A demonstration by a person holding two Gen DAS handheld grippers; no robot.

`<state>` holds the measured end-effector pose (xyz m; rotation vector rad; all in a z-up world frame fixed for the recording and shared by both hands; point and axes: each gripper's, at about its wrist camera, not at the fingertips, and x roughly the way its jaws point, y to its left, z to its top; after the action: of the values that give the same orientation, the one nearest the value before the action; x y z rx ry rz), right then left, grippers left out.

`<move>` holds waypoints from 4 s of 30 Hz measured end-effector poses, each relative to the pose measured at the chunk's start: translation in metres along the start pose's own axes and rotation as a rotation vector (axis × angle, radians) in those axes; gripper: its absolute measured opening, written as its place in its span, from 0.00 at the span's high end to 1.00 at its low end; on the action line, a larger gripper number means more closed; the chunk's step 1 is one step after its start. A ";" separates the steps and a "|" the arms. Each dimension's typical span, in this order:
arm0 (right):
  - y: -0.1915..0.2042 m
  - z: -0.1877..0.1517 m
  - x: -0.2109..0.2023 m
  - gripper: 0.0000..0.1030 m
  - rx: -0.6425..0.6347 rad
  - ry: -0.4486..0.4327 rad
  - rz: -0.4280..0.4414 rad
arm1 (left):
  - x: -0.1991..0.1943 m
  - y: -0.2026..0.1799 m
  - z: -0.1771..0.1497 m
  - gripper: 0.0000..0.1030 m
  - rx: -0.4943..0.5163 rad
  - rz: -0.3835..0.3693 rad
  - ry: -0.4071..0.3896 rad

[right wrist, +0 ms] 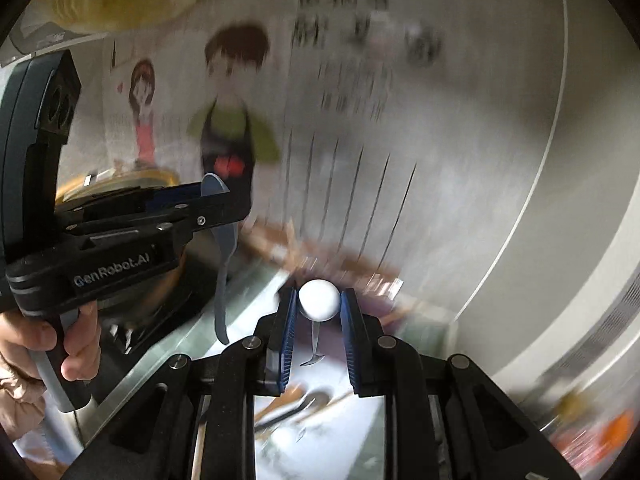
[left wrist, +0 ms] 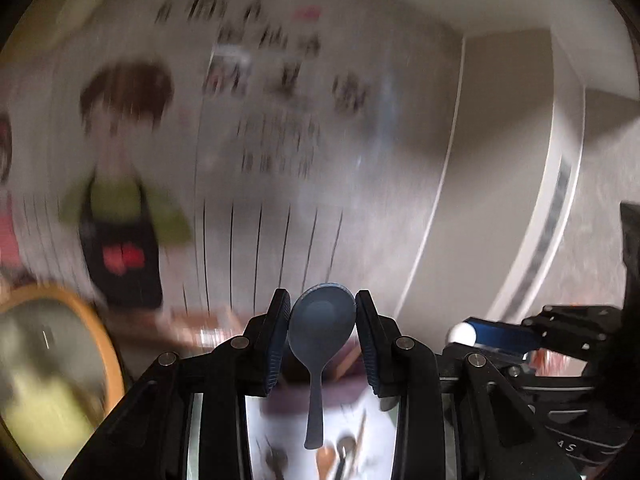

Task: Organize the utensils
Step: 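Lift the blue spoon with the left tool while the right tool lifts the white spoon toward the holder, then drop the blue spoon and white spoon into the purple holder with both tools, then lower the right tool onto the wooden spoon and close on it while the left tool grasps a metal spoon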

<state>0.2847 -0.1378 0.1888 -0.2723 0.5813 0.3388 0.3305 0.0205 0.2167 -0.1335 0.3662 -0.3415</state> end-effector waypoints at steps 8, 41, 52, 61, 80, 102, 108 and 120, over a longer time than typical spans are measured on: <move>-0.027 0.074 -0.021 0.81 -0.020 -0.120 -0.100 | 0.026 -0.006 0.060 0.67 0.001 0.031 -0.106; -0.087 -0.048 0.227 0.80 0.178 0.294 0.048 | 0.245 0.054 -0.098 0.67 -0.174 0.164 0.326; -0.078 -0.063 0.184 0.39 0.170 0.195 0.035 | 0.192 0.042 -0.109 0.38 -0.135 0.170 0.341; -0.052 -0.103 0.138 0.25 0.148 0.150 -0.047 | 0.126 0.042 -0.160 0.38 -0.137 0.164 0.474; 0.044 -0.185 0.210 0.61 0.299 0.459 0.033 | 0.032 0.069 -0.277 0.37 -0.177 0.252 0.692; 0.024 -0.199 0.178 0.81 0.324 0.425 0.082 | 0.062 0.060 -0.254 0.37 -0.150 0.094 0.713; 0.003 -0.212 0.149 0.81 0.354 0.422 0.093 | 0.128 0.062 -0.238 0.43 -0.153 0.106 0.798; -0.008 -0.232 0.129 0.81 0.304 0.416 0.073 | 0.200 0.061 -0.240 0.54 -0.113 0.216 0.967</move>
<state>0.2755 -0.1942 -0.0706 -0.0253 1.0433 0.2597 0.4349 -0.0083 -0.0827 -0.0289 1.3477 -0.1493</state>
